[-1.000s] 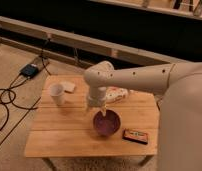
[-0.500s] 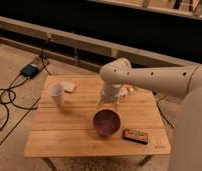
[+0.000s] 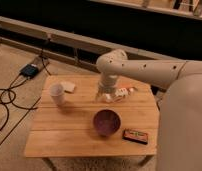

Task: Move the arm in a circular motion

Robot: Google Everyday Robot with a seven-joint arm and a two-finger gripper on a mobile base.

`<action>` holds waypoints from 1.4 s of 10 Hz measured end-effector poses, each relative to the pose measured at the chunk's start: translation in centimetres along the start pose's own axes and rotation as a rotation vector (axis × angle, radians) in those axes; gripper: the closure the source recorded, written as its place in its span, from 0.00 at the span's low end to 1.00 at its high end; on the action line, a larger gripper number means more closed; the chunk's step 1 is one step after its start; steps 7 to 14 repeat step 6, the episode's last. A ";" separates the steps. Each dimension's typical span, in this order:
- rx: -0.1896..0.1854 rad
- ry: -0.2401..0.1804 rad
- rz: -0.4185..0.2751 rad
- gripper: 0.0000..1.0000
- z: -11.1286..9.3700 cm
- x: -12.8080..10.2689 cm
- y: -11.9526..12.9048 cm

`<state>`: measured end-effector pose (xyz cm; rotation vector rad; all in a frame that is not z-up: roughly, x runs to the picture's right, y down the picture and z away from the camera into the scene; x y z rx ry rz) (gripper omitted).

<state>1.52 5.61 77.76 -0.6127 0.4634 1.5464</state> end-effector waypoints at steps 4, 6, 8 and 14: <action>-0.007 0.013 -0.026 0.35 0.1 0.3 0.9; -0.007 0.014 -0.029 0.35 0.1 0.3 1.1; -0.007 0.014 -0.029 0.35 0.1 0.3 1.1; -0.007 0.014 -0.029 0.35 0.1 0.3 1.1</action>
